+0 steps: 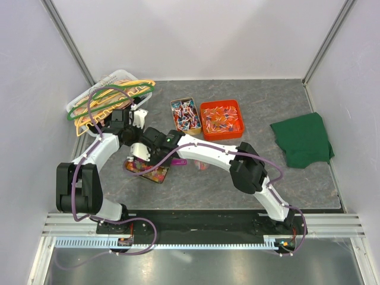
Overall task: Pack the candies
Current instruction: Scoop the fake candies from the storage box.
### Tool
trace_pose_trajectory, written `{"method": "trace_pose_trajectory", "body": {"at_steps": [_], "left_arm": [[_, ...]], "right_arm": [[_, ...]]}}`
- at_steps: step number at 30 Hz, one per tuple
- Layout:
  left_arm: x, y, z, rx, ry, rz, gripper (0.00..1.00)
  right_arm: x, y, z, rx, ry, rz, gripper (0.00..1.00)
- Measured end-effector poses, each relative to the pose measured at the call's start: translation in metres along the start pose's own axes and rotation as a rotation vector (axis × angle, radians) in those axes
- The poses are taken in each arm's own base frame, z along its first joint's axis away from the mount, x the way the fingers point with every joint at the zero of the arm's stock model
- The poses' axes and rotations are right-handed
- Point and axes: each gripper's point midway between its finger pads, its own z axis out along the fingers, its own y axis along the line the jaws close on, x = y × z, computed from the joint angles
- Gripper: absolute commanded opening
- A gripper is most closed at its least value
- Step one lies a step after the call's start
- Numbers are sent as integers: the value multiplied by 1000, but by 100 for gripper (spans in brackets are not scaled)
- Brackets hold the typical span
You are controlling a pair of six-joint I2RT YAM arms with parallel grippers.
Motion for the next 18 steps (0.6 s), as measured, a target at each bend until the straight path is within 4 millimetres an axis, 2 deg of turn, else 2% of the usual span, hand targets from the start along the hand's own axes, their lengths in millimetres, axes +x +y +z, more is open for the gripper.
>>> {"method": "trace_pose_trajectory", "body": {"at_steps": [7,18], "left_arm": [[-1,0,0,-1,-4,0,2],[-1,-1,0,3,-6,-6,2]], "right_arm": [[5,-7,-4,16,-43,42,0],[4,-7,-17,-11,-135,84,0]]}}
